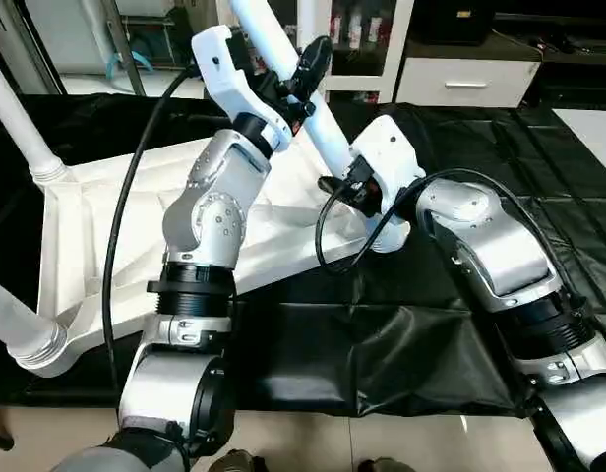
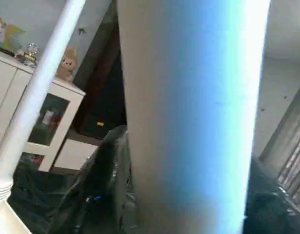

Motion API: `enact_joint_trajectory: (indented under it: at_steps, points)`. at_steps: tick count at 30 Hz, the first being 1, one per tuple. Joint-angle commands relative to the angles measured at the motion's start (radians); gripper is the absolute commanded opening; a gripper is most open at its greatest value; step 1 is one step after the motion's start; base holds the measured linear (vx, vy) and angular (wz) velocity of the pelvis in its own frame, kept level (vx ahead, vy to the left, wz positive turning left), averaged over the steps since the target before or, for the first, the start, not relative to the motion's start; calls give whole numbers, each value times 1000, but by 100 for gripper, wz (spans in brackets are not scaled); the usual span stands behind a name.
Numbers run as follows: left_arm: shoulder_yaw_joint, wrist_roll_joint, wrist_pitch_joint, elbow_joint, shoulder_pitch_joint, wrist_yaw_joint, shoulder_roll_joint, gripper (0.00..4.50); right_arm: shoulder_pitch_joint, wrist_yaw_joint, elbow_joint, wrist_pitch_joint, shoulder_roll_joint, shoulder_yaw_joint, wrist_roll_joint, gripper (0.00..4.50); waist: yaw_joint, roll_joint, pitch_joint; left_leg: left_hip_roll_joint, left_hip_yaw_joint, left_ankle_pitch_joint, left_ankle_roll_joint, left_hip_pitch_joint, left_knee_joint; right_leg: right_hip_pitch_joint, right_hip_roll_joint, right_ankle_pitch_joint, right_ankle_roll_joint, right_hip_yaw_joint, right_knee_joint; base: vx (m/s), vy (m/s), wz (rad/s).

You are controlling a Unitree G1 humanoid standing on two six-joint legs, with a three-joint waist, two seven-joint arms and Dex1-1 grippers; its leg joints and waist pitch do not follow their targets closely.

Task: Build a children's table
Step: Insert table leg to table base

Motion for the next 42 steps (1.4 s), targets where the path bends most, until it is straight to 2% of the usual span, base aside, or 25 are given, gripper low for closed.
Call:
enact_joint_trajectory:
  at_steps: [1, 7, 9, 11, 12, 13, 15, 16, 18, 19, 20, 21, 25, 26, 28, 29, 32, 35, 36, 40, 42]
  points:
    - [27, 0, 3, 14, 14, 24, 9, 214, -1, -9, -4, -28, 0, -35, -5, 175, 0, -13, -83, 74, -48, -227, -15, 42, -88, 41, -37, -191, -240, 29, -55, 0, 0, 0]
    - [42, -18, 10, 12, 15, 17, 10, 173, -7, -9, 5, -43, 2, -37, -20, 175, 0, -13, -83, 74, -47, -215, -9, 42, -87, 40, -36, -184, -242, 28, -55, 0, 0, 0]
    - [55, -32, 13, 23, 8, 3, 23, 168, -10, 10, 14, -71, 31, -81, 33, 175, -2, -13, -83, 73, -46, -220, -5, 42, -86, 40, -37, -185, -244, 29, -55, 0, 0, 0]
    - [64, -61, 31, 29, 1, -34, 38, 165, -8, 38, 12, -103, 42, -107, 65, 245, 0, -13, -83, 73, -46, -224, -6, 43, -86, 39, -37, -195, -243, 28, -55, 0, 0, 0]
    - [64, -63, 33, 28, 1, -37, 40, 164, -8, 40, 11, -103, 43, -109, 68, 245, -1, -12, -84, 73, -46, -221, -4, 44, -86, 40, -37, -184, -244, 29, -53, 0, 0, 0]
    - [59, -74, 49, 27, 1, -66, 53, 164, -6, 54, 8, -89, 54, -134, 101, 251, -2, -16, -84, 73, -45, -216, 1, 43, -86, 40, -35, -176, -244, 29, -53, 0, 0, 0]
    - [52, -92, 83, 28, -1, -113, 75, 163, -3, 88, 0, -80, 56, -159, 140, 287, 0, -13, -85, 73, -45, -204, 9, 45, -86, 39, -35, -165, -253, 28, -50, 0, 0, 0]
    - [45, -96, 96, 28, 0, -140, 88, 163, -2, 109, -5, -69, 56, -173, 167, 291, 1, -14, -84, 73, -44, -198, 12, 45, -86, 39, -34, -162, -257, 27, -50, 0, 0, 0]
    - [23, -101, 131, 25, 4, -194, 116, 163, 8, 194, -36, 6, 41, -214, 265, 295, 3, -14, -83, 74, -44, -204, 20, 47, -86, 40, -35, -164, -260, 28, -51, 0, 0, 0]
    - [3, -105, 159, 21, 9, -245, 139, 162, 17, 261, -54, 55, 17, -229, 318, 302, 7, -11, -84, 76, -46, -194, 22, 47, -87, 41, -36, -161, -258, 28, -47, 0, 0, 0]
    - [3, -105, 159, 21, 9, -245, 139, 162, 17, 261, -54, 55, 17, -229, 318, 315, 11, -9, -85, 77, -45, -188, 21, 52, -86, 42, -35, -156, -259, 27, -46, 0, 0, 0]
    - [-10, -107, 177, 18, 12, -280, 155, 162, 22, 304, -64, 84, -1, -237, 350, 327, 10, -8, -83, 78, -45, -185, 18, 49, -88, 40, -34, -152, -259, 27, -45, 0, 0, 0]
    - [-94, -154, 287, -32, 30, -497, 243, 162, 40, 484, -72, 200, -109, -274, 474, 358, 20, -8, -81, 75, -43, -212, -8, 52, -90, 41, -37, -190, -264, 27, -46, 0, 0, 0]
    - [-100, -157, 293, -36, 31, -513, 250, 162, 40, 493, -71, 209, -116, -278, 483, 378, 21, -10, -81, 75, -43, -214, -10, 51, -89, 42, -39, -199, -267, 27, -46, 0, 0, 0]
    - [-140, -181, 339, -66, 31, -638, 290, 162, 39, 550, -55, 261, -160, -301, 525, 383, 22, -11, -81, 75, -43, -213, -15, 51, -88, 42, -42, -208, -270, 28, -46, 0, 0, 0]
    - [-148, -217, 378, -90, 21, -722, 306, 162, 41, 597, -54, 310, -195, -298, 548, 401, 25, -9, -79, 76, -42, -217, -20, 52, -89, 42, -39, -231, -273, 27, -47, 0, 0, 0]
    - [-161, -243, 396, -116, 14, -786, 316, 162, 49, 654, -67, 347, -228, -278, 570, 411, 24, -9, -77, 77, -41, -233, -34, 50, -89, 39, -39, -238, -282, 27, -45, 0, 0, 0]
    - [-171, -247, 379, -121, 1, -834, 321, 161, 59, 693, -84, 376, -251, -254, 588, 411, 26, -11, -75, 78, -42, -260, -41, 51, -88, 40, -43, -285, -272, 29, -50, 0, 0, 0]
    - [-175, -250, 368, -121, -10, -866, 324, 161, 66, 714, -93, 389, -265, -235, 591, 411, 27, -8, -75, 77, -43, -263, -43, 51, -88, 40, -44, -300, -266, 30, -53, 0, 0, 0]
    - [-160, -265, 374, -108, -43, -900, 328, 161, 74, 747, -107, 414, -276, -213, 602, 411, 24, -11, -74, 78, -46, -283, -58, 51, -89, 37, -44, -325, -258, 31, -54, 0, 0, 0]
    - [-156, -269, 378, -105, -55, -917, 330, 161, 74, 757, -114, 429, -276, -208, 611, 411, 25, -9, -75, 77, -46, -287, -59, 52, -89, 38, -44, -336, -256, 30, -55, 0, 0, 0]
